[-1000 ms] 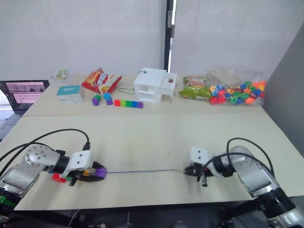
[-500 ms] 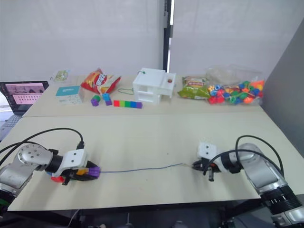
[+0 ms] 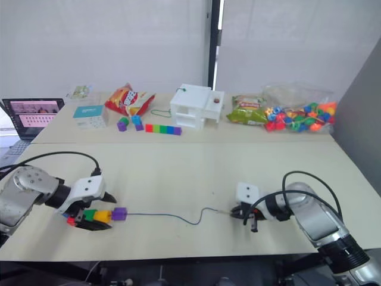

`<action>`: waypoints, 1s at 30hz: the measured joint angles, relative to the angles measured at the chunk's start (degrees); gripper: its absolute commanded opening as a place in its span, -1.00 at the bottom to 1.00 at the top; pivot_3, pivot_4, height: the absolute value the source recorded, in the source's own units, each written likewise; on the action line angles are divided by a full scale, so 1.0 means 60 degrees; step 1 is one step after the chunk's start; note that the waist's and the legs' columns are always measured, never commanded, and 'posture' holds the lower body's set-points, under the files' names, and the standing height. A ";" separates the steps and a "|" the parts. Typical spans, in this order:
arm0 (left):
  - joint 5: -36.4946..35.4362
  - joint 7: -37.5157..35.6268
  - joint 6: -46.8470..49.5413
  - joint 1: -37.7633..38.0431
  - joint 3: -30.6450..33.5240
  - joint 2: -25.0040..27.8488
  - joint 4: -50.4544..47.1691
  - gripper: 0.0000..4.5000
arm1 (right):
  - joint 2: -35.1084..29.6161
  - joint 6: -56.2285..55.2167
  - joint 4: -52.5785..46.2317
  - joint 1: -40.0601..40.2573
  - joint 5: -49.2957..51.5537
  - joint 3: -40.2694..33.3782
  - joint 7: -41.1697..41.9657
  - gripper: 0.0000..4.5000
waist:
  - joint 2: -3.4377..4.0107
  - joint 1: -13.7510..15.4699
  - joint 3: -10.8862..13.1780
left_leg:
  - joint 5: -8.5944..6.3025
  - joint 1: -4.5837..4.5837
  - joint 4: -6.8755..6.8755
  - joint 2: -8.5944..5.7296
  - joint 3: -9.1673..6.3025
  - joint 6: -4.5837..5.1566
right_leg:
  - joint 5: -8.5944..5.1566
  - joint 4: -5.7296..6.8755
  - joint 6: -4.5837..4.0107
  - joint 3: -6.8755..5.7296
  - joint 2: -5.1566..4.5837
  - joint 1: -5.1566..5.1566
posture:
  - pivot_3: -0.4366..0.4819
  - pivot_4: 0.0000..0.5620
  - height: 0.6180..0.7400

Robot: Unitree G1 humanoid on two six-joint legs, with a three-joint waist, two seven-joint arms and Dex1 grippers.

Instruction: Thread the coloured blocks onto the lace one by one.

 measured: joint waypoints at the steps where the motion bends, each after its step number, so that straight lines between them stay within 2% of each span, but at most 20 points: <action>1: 0.0138 -0.0115 0.0045 -0.0205 -0.0140 0.0130 -0.0128 0.90 | 0.0055 0.0023 -0.0035 -0.0017 -0.0042 0.0019 -0.0022 -1.00 | -0.0005 0.0002 0.0002 | 0.0000 -0.0001 0.0000 -0.0001 0.0000 0.0000 | 0.0000 0.0000 0.0000 -0.0001 0.0005 0.0000 | -0.05 -0.47 1.00; 4: 0.0267 -0.0555 0.0773 -0.0990 -0.0495 0.0271 -0.0738 0.90 | 0.0132 0.0043 -0.0068 -0.0055 -0.0137 0.0065 -0.0095 -1.00 | -0.0014 0.0003 0.0006 | 0.0000 -0.0002 0.0000 -0.0003 0.0001 0.0000 | -0.0001 0.0000 0.0001 0.0000 0.0005 0.0000 | -0.05 -0.47 1.00; 6: 0.0456 -0.1085 0.1939 -0.1945 -0.1442 0.0709 -0.1422 0.90 | 0.0215 0.0052 -0.0104 -0.0104 -0.0168 0.0132 -0.0141 -1.00 | -0.0041 -0.0001 0.0014 | 0.0000 -0.0007 0.0004 -0.0005 0.0000 0.0000 | -0.0003 -0.0005 0.0004 0.0001 0.0018 0.0001 | -0.05 -0.47 1.00; 8: 0.1147 -0.1364 0.2928 -0.2835 -0.2588 0.1021 -0.1701 0.90 | 0.0265 0.0068 -0.0154 -0.0108 -0.0201 0.0177 -0.0169 -1.00 | -0.0040 -0.0016 0.0013 | 0.0000 0.0003 0.0000 -0.0014 0.0003 0.0000 | -0.0007 -0.0004 0.0010 0.0012 0.0020 0.0006 | -0.05 -0.47 1.00; 13: 0.1869 -0.1428 0.4173 -0.3594 -0.4489 0.0704 -0.1744 0.90 | 0.0330 0.0268 -0.0322 -0.0077 -0.0202 0.0172 -0.0264 -1.00 | -0.0045 -0.0066 0.0015 | 0.0000 -0.0008 0.0004 0.0001 -0.0002 0.0001 | -0.0011 0.0000 0.0012 0.0015 0.0030 -0.0005 | -0.05 -0.47 1.00; 17: 0.2643 -0.1168 0.4388 -0.3770 -0.4907 -0.0316 -0.1345 0.90 | 0.0312 0.0348 -0.0528 0.0105 -0.0196 0.0092 -0.0367 -1.00 | -0.0058 -0.0007 0.0015 | 0.0001 -0.0012 0.0013 -0.0002 -0.0007 0.0001 | -0.0011 0.0000 0.0012 0.0012 0.0021 0.0000 | -0.05 -0.47 1.00; 25: 0.3287 -0.1005 0.4399 -0.3784 -0.4891 -0.0751 -0.1235 0.90 | 0.0283 0.0454 -0.0637 0.0236 -0.0184 0.0016 -0.0397 -1.00 | -0.0056 0.0064 0.0012 | 0.0001 0.0013 0.0013 -0.0007 -0.0008 0.0002 | -0.0012 0.0003 0.0014 0.0013 0.0010 0.0024 | -0.05 -0.47 1.00; 30: 0.3482 -0.0918 0.4440 -0.3527 -0.4673 -0.0780 -0.1359 0.25 | 0.0284 0.0525 -0.0645 0.0235 -0.0158 0.0019 -0.0425 -1.00 | -0.0051 0.0072 0.0009 | 0.0001 0.0015 0.0012 -0.0008 -0.0007 0.0002 | -0.0012 0.0009 0.0014 0.0016 0.0010 0.0021 | -0.05 -0.47 1.00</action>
